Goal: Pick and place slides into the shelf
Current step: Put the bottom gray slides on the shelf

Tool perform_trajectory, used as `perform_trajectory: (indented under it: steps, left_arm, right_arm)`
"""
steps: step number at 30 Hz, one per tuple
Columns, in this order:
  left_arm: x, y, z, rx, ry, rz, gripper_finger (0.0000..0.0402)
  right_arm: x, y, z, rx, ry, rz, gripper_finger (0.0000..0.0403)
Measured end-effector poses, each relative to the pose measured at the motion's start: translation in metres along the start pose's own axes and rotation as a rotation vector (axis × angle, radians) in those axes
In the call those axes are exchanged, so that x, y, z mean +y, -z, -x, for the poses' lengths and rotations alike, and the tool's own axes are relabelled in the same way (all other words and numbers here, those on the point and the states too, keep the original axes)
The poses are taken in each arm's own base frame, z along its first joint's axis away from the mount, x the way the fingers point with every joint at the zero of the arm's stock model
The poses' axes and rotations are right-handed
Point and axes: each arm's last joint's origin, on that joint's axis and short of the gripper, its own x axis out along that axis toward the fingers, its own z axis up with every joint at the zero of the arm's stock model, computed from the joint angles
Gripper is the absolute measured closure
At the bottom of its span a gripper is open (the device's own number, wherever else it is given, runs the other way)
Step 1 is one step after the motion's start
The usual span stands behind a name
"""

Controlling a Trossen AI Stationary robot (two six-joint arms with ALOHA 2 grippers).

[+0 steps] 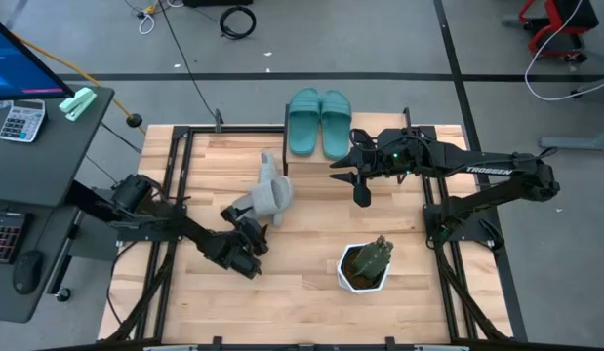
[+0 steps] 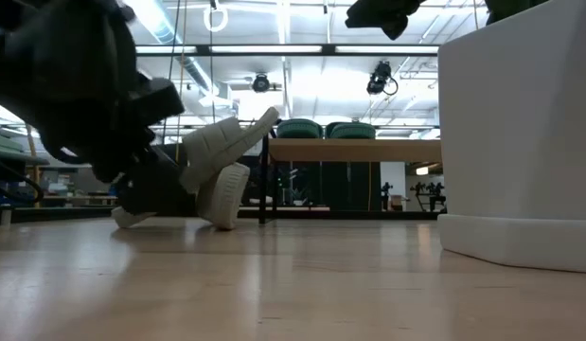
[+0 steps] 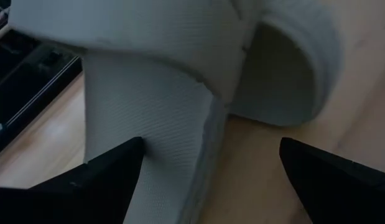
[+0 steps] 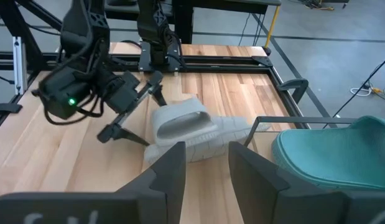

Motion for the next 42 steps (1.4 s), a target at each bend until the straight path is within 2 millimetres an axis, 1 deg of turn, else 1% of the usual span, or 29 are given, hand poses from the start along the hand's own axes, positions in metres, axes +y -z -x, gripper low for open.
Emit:
perform_trajectory:
  steps: [4, 6, 8, 11, 13, 16, 17, 21, 23, 25, 30, 34, 38, 42]
  left_arm:
    - [0.001, 0.001, -0.009, 0.019, -0.029, 0.004, 0.0029]
    - [0.002, 0.001, -0.011, 0.023, -0.038, 0.018, 0.0049]
    - [0.002, 0.001, -0.012, 0.024, -0.041, 0.027, 0.0080]
    - [0.003, 0.001, -0.012, 0.027, -0.041, 0.025, 0.0150]
    - [0.002, 0.001, -0.012, 0.033, -0.036, 0.014, 0.0212]
    - [0.002, 0.002, -0.009, 0.040, -0.021, -0.031, 0.0321]
    - [0.001, 0.003, -0.008, 0.045, -0.010, -0.047, 0.0339]
    - [0.000, 0.003, 0.002, 0.062, 0.019, -0.095, 0.0339]
    - [0.001, -0.003, 0.010, 0.082, 0.023, -0.117, 0.0339]
    - [0.000, -0.013, 0.021, 0.072, 0.019, -0.152, 0.0339]
    - [0.001, -0.049, 0.056, -0.071, -0.045, -0.239, 0.0339]
    - [0.005, -0.072, 0.080, -0.187, -0.094, -0.339, 0.0340]
    - [0.012, -0.088, 0.099, -0.280, -0.148, -0.451, 0.0340]
    - [0.024, -0.095, 0.109, -0.360, -0.209, -0.580, 0.0340]
  right_arm:
    - [0.000, 0.000, 0.000, 0.000, 0.000, 0.000, 0.0275]
    - [0.000, 0.000, 0.000, 0.000, 0.000, 0.000, 0.0275]
    - [0.000, 0.000, 0.000, 0.000, 0.000, -0.001, 0.0275]
    - [0.000, 0.000, 0.000, 0.000, 0.000, -0.002, 0.0275]
    - [0.000, 0.000, 0.000, -0.001, 0.000, -0.001, 0.0276]
    - [0.000, 0.000, 0.000, -0.001, 0.000, -0.001, 0.0276]
    - [0.000, 0.000, 0.000, 0.000, 0.000, -0.002, 0.0276]
    - [0.000, 0.000, 0.000, 0.000, 0.000, -0.001, 0.0277]
    - [0.000, 0.000, 0.000, 0.000, 0.000, -0.001, 0.0278]
    - [0.000, 0.000, 0.000, 0.000, 0.000, -0.002, 0.0280]
    - [0.000, 0.000, 0.000, 0.000, 0.000, -0.007, 0.0283]
    - [0.000, 0.000, 0.000, -0.001, -0.008, 0.011, 0.0285]
    - [0.003, -0.002, 0.000, -0.028, -0.096, 0.088, 0.0288]
    - [0.008, -0.004, 0.001, -0.070, -0.204, 0.163, 0.0291]
